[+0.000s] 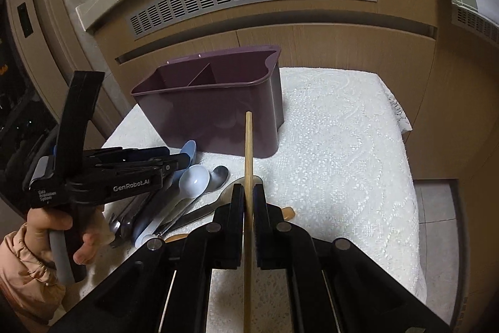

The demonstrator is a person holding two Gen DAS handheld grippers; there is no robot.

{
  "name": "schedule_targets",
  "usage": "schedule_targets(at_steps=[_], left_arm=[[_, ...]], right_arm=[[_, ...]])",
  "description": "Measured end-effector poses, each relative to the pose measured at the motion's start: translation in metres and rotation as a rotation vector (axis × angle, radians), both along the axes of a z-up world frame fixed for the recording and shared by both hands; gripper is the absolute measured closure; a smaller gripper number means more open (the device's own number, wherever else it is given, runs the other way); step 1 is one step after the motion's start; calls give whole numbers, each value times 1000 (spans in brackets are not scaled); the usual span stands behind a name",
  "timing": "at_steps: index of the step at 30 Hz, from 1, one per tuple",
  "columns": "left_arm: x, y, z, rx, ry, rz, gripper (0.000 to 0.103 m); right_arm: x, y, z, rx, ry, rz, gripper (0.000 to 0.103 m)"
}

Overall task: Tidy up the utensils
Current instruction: 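Grasp the blue plastic spoon with the left gripper while the right gripper grasps a chopstick, then lift both held utensils and drop them into the purple caddy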

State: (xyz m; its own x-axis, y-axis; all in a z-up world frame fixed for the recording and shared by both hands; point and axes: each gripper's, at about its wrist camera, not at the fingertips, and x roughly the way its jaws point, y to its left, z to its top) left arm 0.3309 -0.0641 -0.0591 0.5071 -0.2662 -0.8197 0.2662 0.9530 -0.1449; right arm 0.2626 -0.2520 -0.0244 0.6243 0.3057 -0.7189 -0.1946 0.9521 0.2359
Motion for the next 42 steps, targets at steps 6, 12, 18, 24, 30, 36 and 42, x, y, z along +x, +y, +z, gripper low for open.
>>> schedule_targets(at_steps=[6, 12, 18, 24, 30, 36, 42], left_arm=[[15, -15, -9, 69, 12, -13, 63], [9, -4, -2, 35, -36, 7, 68], [-36, 22, 36, -23, -178, 51, 68], [-72, 41, 73, -66, -287, 45, 68], [-77, 52, 140, -155, -406, 5, 68], [-49, 57, 222, -196, -612, 8, 68], [-1, 55, 218, -216, -700, 95, 68]], right_arm=[[5, 2, -6, -24, 9, -6, 98], [3, 0, -3, -22, -9, -14, 98], [-5, 6, 13, -38, -61, -14, 98], [-12, 15, 31, -42, -112, -1, 98], [-8, 22, 89, -41, -247, 28, 98], [22, 28, 184, -85, -473, 26, 98], [68, 35, 191, -102, -470, 12, 98]])
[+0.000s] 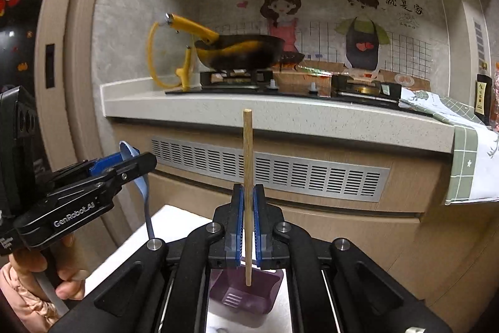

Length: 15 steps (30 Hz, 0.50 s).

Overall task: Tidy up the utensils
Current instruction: 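Lift both held utensils and drop them into the purple caddy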

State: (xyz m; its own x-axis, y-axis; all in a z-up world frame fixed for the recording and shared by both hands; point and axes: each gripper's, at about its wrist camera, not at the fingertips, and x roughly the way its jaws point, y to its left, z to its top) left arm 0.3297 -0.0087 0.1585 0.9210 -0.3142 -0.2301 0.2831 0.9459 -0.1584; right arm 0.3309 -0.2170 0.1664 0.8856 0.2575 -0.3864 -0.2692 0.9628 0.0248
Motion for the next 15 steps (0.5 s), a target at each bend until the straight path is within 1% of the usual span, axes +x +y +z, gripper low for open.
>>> schedule_targets(at_steps=[3, 5, 8, 13, 15], left_arm=[[20, 1, -25, -3, 14, 19, 68], [39, -2, -46, -16, 65, 8, 68], [56, -11, -74, -4, 123, -1, 68], [73, -20, -112, 18, 227, -24, 67], [75, -23, -121, 30, 261, -38, 67]], right_arm=[[14, 3, -19, 2, 52, 0, 98], [27, 3, -36, -1, 106, 4, 98], [39, 3, -64, -6, 183, 13, 98], [51, 4, -104, -1, 296, 27, 98], [52, 5, -113, 1, 320, 25, 97]])
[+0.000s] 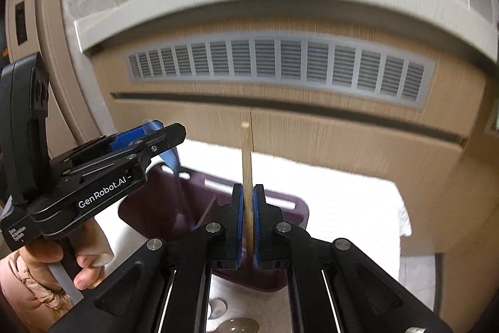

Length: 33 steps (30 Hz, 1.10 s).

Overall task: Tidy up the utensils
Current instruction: 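Lift both held utensils and drop them into the purple caddy, then grasp the white plastic spoon with the left gripper while the right gripper grasps the second chopstick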

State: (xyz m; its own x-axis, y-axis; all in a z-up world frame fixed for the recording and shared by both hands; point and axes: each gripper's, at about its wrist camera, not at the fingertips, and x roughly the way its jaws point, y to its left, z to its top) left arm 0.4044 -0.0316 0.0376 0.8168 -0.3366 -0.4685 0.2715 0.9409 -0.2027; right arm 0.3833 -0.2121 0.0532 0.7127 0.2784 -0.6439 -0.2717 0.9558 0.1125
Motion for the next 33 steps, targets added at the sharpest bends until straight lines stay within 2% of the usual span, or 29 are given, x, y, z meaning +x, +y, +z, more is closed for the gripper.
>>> schedule_targets(at_steps=[3, 4, 7, 8, 12, 14, 16, 21, 23, 26, 29, 33], left_arm=[[-6, -2, -4, 2, 23, -16, 66], [-8, -1, -4, 3, 25, -16, 64], [-23, 5, 3, 7, 18, 1, 53], [-27, 5, 8, 5, 14, 7, 53], [-55, 17, 20, 24, 1, 22, 52], [-73, 21, 19, 63, 12, 34, 44], [-90, 24, 14, 92, 31, 29, 42], [-132, 30, -17, 147, 129, 19, 41], [-148, 34, -34, 156, 197, 19, 41], [-165, 37, -52, 164, 266, 16, 41], [-180, 38, -63, 183, 300, 27, 41], [-196, 44, -66, 168, 327, 30, 41]], right_arm=[[-3, 0, -9, -6, 18, -2, 94], [-6, 0, -10, -11, 16, -3, 89], [-19, -3, -8, -38, -20, -17, 61], [-22, -4, -8, -50, -34, -25, 59], [-49, -12, -4, -77, -48, -20, 59], [-63, -13, -3, -94, -38, 15, 59], [-82, -8, -6, -126, -21, 61, 59], [-131, 5, -30, -159, 104, 214, 62], [-150, 13, -43, -146, 175, 308, 69], [-180, 27, -61, -144, 246, 437, 70], [-206, 41, -76, -176, 287, 539, 76], [-230, 49, -94, -213, 336, 606, 77]])
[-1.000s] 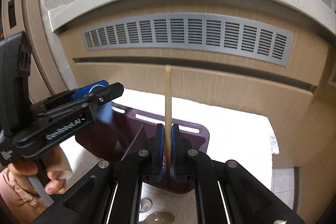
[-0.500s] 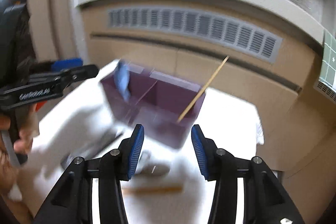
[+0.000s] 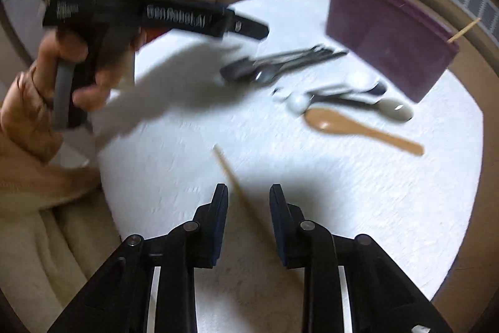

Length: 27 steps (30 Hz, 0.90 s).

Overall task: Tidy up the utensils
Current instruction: 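Grasp the white plastic spoon with the left gripper while the right gripper grasps the second chopstick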

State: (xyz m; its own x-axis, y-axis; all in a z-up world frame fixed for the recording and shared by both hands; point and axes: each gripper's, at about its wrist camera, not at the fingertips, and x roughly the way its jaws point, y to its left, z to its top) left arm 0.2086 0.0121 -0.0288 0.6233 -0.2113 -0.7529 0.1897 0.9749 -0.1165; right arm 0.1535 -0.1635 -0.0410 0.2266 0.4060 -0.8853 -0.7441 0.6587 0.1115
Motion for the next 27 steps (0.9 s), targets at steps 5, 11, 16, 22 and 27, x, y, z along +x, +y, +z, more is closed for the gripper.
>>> schedule_targets(at_steps=[5, 11, 16, 22, 27], left_arm=[[-8, 8, -1, -16, 16, 13, 38], [-2, 7, -1, -22, 32, 11, 38], [3, 0, -9, -18, 57, -15, 38], [13, -16, -19, -12, 89, -64, 38], [22, -32, -21, -24, 97, -129, 39]], right_arm=[[-7, -1, -18, -74, 6, 4, 78], [6, -10, -15, -38, 18, -49, 97], [27, -26, -6, 30, -2, -146, 98], [64, -52, 7, 157, -14, -325, 98], [82, -68, 16, 239, -39, -449, 98]])
